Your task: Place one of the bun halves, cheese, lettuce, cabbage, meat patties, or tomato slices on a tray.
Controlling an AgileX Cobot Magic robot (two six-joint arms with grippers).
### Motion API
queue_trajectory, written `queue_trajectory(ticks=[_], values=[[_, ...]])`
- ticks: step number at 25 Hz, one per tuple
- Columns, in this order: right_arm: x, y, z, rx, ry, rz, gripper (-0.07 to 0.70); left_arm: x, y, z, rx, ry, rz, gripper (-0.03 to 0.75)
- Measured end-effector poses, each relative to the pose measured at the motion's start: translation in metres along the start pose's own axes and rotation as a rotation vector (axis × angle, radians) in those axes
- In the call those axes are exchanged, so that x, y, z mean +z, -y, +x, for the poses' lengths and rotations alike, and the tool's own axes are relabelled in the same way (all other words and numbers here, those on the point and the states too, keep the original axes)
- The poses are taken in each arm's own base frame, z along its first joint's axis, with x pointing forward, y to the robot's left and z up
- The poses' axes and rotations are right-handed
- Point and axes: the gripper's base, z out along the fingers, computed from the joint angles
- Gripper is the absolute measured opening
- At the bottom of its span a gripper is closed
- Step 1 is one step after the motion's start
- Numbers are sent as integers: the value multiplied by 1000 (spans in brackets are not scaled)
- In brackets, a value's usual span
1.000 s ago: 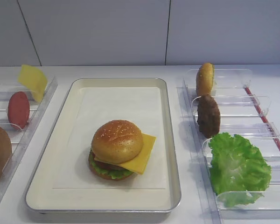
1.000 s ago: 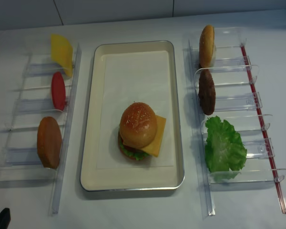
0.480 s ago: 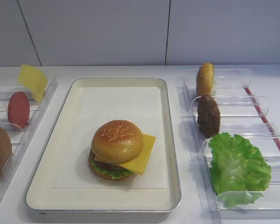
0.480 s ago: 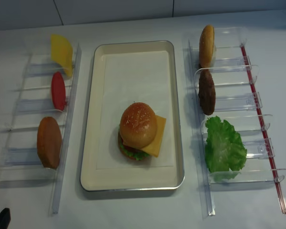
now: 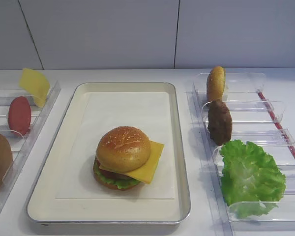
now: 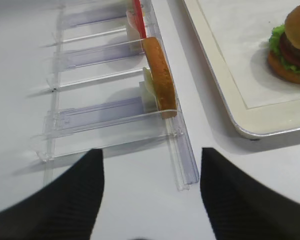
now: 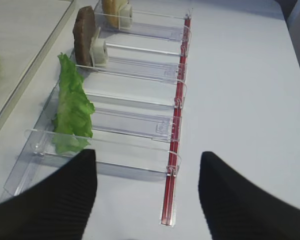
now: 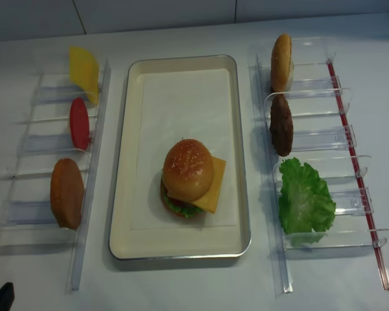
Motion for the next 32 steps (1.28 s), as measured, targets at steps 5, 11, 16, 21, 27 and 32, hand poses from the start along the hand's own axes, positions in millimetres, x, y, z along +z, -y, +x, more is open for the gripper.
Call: queue_trajectory(ticks=[5, 11, 16, 21, 27, 32], values=[[0, 0, 0, 0, 0, 0, 449, 0, 0, 0, 0, 0, 0, 413], [0, 0, 0, 0, 0, 0, 448, 0, 0, 0, 0, 0, 0, 413], [0, 0, 0, 0, 0, 0, 448, 0, 0, 0, 0, 0, 0, 413], [0, 0, 0, 0, 0, 0, 448, 0, 0, 0, 0, 0, 0, 413], [0, 0, 0, 0, 0, 0, 448, 0, 0, 0, 0, 0, 0, 413], [0, 0, 0, 0, 0, 0, 448, 0, 0, 0, 0, 0, 0, 413]])
